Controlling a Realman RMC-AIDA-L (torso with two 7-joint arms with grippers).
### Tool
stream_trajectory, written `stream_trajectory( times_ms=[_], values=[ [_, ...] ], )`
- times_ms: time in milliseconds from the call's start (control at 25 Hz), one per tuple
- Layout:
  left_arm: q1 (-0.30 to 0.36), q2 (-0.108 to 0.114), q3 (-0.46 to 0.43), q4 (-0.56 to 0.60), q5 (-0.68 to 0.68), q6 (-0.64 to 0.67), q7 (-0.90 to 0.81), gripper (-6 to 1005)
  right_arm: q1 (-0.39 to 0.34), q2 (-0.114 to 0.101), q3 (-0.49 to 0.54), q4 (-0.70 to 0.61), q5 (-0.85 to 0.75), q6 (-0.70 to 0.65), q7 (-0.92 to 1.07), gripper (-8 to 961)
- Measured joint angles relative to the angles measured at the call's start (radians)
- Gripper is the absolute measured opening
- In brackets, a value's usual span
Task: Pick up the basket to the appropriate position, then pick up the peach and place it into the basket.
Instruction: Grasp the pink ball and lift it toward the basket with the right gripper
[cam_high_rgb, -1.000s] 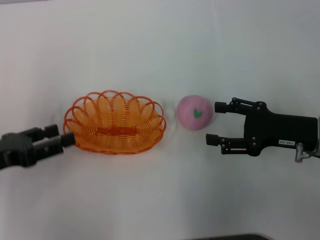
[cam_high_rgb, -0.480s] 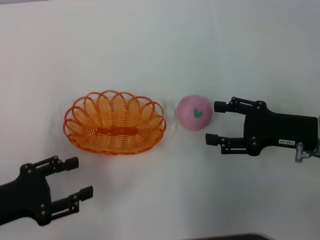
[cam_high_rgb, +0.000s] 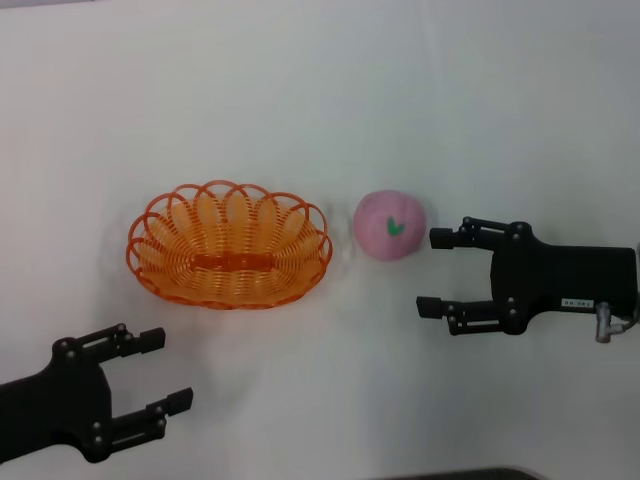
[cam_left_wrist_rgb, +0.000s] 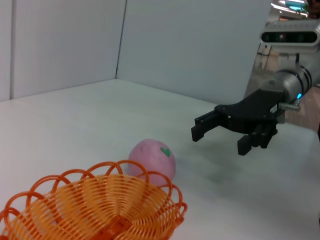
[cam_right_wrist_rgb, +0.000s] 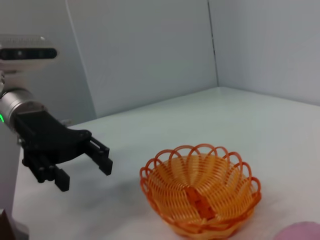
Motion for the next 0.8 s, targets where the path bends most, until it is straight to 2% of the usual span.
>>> stream_trajectory(
  times_ms=[320, 560, 640, 800],
  values=[
    [-0.009, 0.004, -0.004, -0.070, 0.003, -0.026, 0.083, 705, 0.000, 0.001, -0.020, -0.059, -0.001, 0.002, 0.025, 890],
    [-0.012, 0.004, -0.004, -0.067, 0.003, -0.017, 0.085, 704, 0.048, -0.008, -0.033, -0.165, -0.043, -0.008, 0.395, 862],
    [-0.013, 0.004, -0.004, -0.066, 0.003, -0.016, 0.085, 704, 0.082, -0.010, -0.036, -0.211, -0.085, -0.022, 0.574, 834],
    [-0.013, 0.004, -0.004, -0.064, 0.003, -0.016, 0.084, 704, 0.158, -0.014, -0.044, -0.271, -0.184, -0.087, 0.809, 777]
  ],
)
